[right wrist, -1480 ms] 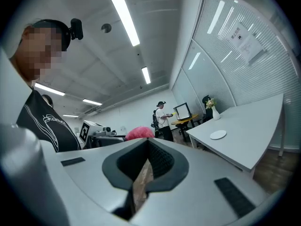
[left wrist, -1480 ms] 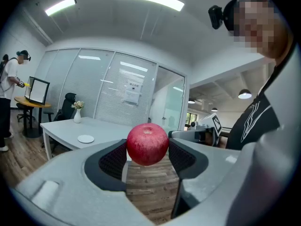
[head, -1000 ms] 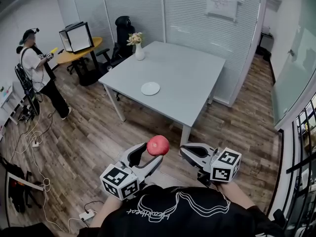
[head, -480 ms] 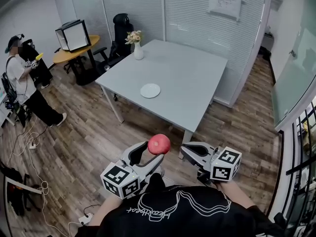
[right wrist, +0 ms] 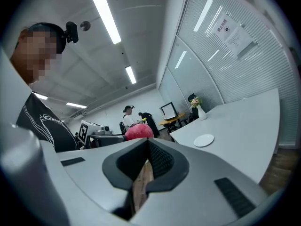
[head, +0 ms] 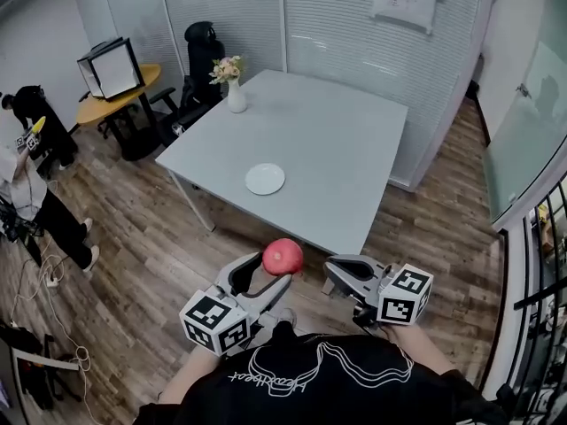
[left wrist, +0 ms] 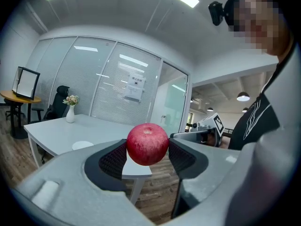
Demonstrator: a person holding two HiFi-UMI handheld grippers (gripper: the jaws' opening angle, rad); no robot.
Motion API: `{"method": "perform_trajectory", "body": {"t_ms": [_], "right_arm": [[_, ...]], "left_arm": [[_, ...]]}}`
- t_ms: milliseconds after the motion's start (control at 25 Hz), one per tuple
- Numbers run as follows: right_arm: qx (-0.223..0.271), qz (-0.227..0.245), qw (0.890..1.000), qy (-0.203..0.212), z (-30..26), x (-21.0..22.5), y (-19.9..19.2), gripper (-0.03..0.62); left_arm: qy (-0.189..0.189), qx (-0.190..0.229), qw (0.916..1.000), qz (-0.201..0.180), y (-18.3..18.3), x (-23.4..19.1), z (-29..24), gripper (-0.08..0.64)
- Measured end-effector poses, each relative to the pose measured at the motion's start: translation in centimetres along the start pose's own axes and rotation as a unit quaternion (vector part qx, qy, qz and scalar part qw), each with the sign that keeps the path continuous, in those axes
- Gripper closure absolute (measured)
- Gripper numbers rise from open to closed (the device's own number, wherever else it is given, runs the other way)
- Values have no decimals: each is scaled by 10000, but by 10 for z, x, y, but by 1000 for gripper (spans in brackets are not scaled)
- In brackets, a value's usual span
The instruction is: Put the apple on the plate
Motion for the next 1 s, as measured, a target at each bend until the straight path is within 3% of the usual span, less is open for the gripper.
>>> {"method": "perform_trajectory", "body": {"t_ms": [520, 1000], "right_arm": [[-12, -192, 9993, -313, -87, 86, 23, 583], [-185, -507, 9969, -577, -142, 140, 14, 583]], "left_arm": [[-145, -175, 9997, 67, 57, -118, -61, 275], [-62, -323, 9994, 141, 72, -210, -111, 275]]}}
Point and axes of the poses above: the fingertips, and each gripper's own axes: z backward along the fingers, x to its right, y out of its top, the point moved 8 cm from there along z, backward along the fingers, and after that the axes turned 12 degrees about z, right-handed, at the moved point
